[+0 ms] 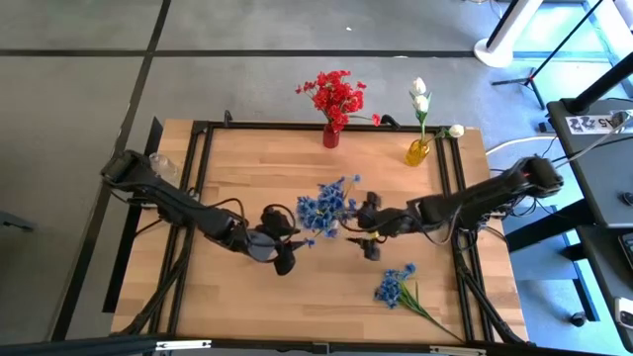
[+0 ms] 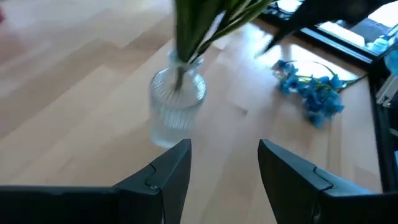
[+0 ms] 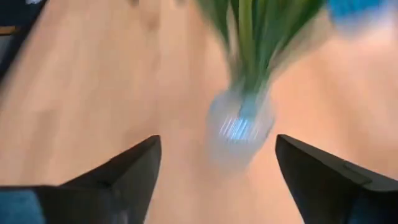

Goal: Sort flowers into vase by color
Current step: Put the blue flower into the transparent vase

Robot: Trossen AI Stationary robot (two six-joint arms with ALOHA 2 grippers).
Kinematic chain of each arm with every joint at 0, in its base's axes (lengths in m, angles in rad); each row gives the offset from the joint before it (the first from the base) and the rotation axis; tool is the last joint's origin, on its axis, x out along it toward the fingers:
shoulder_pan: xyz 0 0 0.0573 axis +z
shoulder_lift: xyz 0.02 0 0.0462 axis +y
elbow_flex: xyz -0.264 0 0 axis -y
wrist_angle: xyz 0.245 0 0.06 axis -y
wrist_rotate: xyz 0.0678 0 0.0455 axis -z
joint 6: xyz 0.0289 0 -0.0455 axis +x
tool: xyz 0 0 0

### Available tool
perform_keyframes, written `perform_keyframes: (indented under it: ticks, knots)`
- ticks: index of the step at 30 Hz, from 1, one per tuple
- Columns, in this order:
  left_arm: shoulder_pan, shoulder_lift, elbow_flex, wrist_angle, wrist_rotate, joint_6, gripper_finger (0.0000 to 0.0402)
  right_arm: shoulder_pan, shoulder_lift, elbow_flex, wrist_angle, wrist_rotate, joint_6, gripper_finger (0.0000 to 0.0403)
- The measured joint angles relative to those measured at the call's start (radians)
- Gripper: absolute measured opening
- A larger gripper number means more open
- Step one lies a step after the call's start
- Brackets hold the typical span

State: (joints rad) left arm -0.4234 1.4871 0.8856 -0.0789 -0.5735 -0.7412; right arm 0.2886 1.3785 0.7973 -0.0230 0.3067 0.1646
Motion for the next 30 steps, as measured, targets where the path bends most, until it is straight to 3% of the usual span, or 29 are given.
perform_keyframes:
  ticks: [6, 9, 12, 16, 19, 27, 30]
  knots:
    - [-0.062, -0.088, 0.001, -0.233, -0.011, -0.186, 0.0181, 0.042, -0.014, 0.198, -0.741, -0.269, 0.569, 0.0334]
    - [-0.094, -0.097, 0.001, -0.286, -0.015, -0.244, 0.0181, 0.155, 0.012, 0.209, -0.893, -0.354, 0.716, 0.0335]
    - [-0.122, -0.095, 0.001, -0.294, -0.023, -0.283, 0.0181, 0.296, 0.039, 0.204, -0.895, -0.432, 0.910, 0.0335]
    - [-0.152, -0.090, 0.001, -0.290, -0.075, -0.330, 0.0181, 0.457, 0.100, 0.202, -0.813, -0.443, 1.139, 0.0335]
    - [-0.167, -0.090, 0.001, -0.287, -0.128, -0.330, 0.0181, 0.530, 0.169, 0.202, -0.784, -0.452, 1.196, 0.0335]
    - [-0.172, -0.090, 0.001, -0.298, -0.149, -0.323, 0.0181, 0.530, 0.353, 0.202, -0.688, -0.512, 1.181, 0.0332]
    - [-0.172, -0.090, 0.001, -0.298, -0.145, -0.328, 0.0181, 0.502, 0.391, 0.205, -0.647, -0.537, 1.170, 0.0307]
